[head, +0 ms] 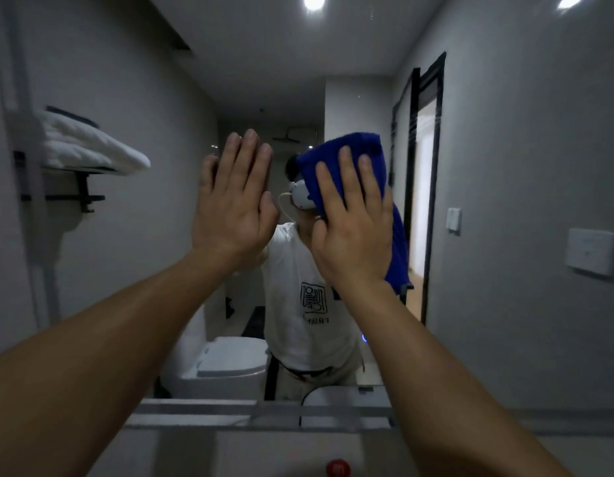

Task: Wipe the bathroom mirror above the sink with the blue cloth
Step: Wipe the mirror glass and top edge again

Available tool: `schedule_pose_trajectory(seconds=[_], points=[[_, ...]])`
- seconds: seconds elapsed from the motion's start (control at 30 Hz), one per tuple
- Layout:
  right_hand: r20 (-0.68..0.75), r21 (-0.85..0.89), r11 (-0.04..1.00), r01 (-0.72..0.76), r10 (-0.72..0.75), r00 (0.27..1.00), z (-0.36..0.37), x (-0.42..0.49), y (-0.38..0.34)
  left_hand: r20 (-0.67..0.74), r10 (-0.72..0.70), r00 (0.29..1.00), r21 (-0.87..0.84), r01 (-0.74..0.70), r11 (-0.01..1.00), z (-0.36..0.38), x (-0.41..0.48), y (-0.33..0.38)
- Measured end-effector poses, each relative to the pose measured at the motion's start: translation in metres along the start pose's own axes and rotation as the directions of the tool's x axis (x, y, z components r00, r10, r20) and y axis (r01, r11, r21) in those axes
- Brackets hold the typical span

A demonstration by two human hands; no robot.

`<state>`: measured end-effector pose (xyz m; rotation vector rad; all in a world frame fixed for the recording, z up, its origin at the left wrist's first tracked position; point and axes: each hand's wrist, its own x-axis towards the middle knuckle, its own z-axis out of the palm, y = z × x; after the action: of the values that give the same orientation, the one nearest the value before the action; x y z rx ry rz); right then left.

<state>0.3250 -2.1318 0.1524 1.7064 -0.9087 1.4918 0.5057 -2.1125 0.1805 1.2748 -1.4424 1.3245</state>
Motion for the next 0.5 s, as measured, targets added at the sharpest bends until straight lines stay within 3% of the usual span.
schedule_pose_trajectory(seconds=[0.13, 0.33, 0.43, 0.5], points=[[0.013, 0.012, 0.995, -0.095, 0.094, 0.995, 0.009, -0.052, -0.017, 0.021, -0.015, 1.000, 0.008, 0.015, 1.000, 0.001, -0.001, 0.001], [0.237, -0.104, 0.994, -0.016, 0.041, 0.971, 0.015, -0.217, -0.015, 0.028, -0.015, 0.999, 0.008, 0.015, 1.000, 0.006, -0.002, -0.001], [0.229, -0.058, 0.998, 0.001, 0.013, 0.973, 0.002, -0.216, 0.002, 0.039, -0.021, 0.999, -0.007, 0.021, 1.000, 0.004, -0.002, -0.001], [0.142, -0.021, 0.997, -0.080, 0.082, 0.986, -0.004, -0.176, 0.013, 0.038, -0.016, 0.999, -0.014, 0.017, 1.000, 0.002, -0.001, 0.000]])
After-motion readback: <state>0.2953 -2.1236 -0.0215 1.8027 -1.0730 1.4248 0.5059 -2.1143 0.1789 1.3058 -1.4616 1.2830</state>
